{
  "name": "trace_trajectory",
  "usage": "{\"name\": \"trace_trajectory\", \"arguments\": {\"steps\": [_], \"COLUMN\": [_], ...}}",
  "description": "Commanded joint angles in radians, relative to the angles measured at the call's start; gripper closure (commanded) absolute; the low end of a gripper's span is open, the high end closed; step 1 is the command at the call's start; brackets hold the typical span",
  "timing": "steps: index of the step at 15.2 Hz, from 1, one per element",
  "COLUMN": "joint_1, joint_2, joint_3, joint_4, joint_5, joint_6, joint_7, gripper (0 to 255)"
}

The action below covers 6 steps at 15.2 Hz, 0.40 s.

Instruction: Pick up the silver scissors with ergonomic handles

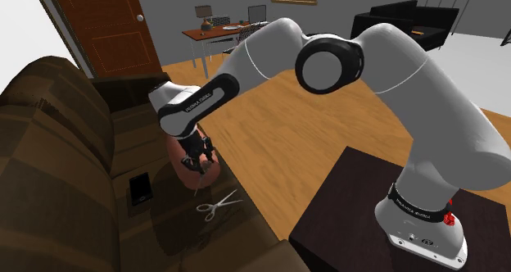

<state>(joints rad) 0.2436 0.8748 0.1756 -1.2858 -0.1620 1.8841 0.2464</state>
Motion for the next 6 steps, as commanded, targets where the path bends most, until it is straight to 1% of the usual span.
{"name": "trace_trajectory", "arguments": {"steps": [1,6], "joint_1": [-0.001,-0.002], "joint_2": [-0.015,-0.038], "joint_3": [0.002,0.004], "joint_4": [0.003,0.007], "joint_5": [0.002,0.005], "joint_6": [-0.018,-0.045], "joint_7": [-0.001,-0.003], "gripper": [255,255]}}
